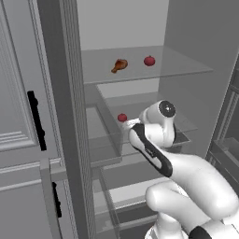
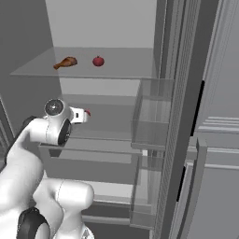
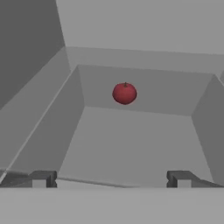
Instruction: Place one tomato and one chicken drumstick in each tupperware on the nearby counter, to pack two identical lunches.
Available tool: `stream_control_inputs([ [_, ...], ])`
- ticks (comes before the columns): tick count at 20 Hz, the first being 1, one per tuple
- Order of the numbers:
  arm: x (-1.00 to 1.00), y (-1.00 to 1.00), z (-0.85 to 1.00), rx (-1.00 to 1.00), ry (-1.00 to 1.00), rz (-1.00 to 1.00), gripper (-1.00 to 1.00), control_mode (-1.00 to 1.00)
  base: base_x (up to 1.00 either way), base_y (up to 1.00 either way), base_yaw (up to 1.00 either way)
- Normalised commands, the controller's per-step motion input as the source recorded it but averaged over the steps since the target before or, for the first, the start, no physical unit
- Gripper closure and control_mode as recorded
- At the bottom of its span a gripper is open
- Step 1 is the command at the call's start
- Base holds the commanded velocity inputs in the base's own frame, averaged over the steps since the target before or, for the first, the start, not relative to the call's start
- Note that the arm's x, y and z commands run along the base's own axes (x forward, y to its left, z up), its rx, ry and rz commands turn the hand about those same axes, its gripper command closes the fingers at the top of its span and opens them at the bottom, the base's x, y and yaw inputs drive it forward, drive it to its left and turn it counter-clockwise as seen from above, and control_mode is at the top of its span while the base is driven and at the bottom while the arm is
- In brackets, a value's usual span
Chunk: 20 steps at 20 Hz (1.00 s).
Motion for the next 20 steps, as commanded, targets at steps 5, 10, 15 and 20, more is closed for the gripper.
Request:
stream_control_inputs([
  [5,0.70,0.00,-0.12,0.00,0.04,0.00,-1.00,-1.00,0.00,0.00,0.00],
  [10,0.67,0.00,-0.04,0.00,0.06,0.00,-1.00,-1.00,0.00,0.00,0.00],
  [15,0.63,0.00,-0.20,0.00,0.03,0.00,-1.00,-1.00,0.00,0.00,0.00],
  [20,0.49,0.00,-0.36,0.00,0.02,0.00,-1.00,-1.00,0.00,0.00,0.00],
])
